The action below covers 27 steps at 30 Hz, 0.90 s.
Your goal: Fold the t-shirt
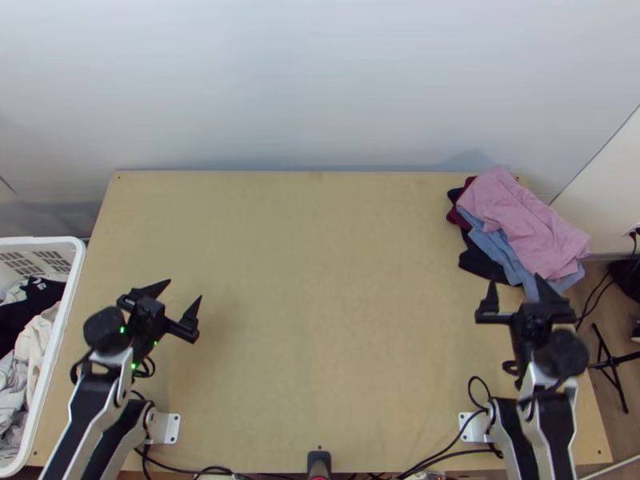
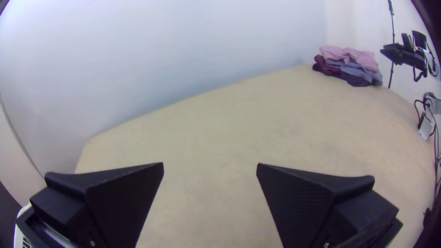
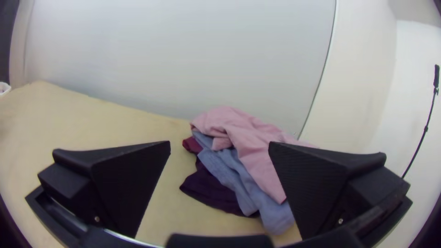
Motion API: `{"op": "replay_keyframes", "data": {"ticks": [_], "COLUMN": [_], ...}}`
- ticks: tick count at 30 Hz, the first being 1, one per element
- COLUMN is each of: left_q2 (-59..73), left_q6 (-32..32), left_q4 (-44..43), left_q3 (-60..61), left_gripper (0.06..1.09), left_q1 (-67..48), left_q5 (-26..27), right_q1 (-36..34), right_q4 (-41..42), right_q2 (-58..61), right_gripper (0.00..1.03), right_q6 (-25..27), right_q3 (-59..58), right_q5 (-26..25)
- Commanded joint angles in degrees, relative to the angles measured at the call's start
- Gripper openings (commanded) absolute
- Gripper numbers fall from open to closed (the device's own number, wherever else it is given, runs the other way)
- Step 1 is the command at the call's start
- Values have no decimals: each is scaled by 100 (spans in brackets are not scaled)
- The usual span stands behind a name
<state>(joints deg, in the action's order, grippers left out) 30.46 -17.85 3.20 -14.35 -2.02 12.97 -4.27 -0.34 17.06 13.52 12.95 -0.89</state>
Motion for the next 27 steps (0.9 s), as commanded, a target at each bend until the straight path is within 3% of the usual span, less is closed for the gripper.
{"op": "replay_keyframes", "data": {"ticks": [1,4,16,22,27], "left_q2": [-1763,-3081,-3046,-3028,-3019], "left_q6": [-61,44,-210,-193,-149], "left_q4": [-320,216,357,541,647], "left_q3": [793,995,1154,1136,1119], "left_gripper": [104,104,104,104,104], "left_q1": [88,132,369,404,439], "left_q5": [4,4,48,56,56], "right_q1": [603,462,673,1289,1166], "right_q4": [482,667,412,113,104], "right_q2": [-1724,-1732,-1732,-1706,-1706], "right_gripper": [99,99,99,99,99], "right_q6": [169,204,221,617,599], "right_q3": [-812,-935,-1216,-1260,-1260], "right_q5": [-369,-579,-579,-571,-571]}}
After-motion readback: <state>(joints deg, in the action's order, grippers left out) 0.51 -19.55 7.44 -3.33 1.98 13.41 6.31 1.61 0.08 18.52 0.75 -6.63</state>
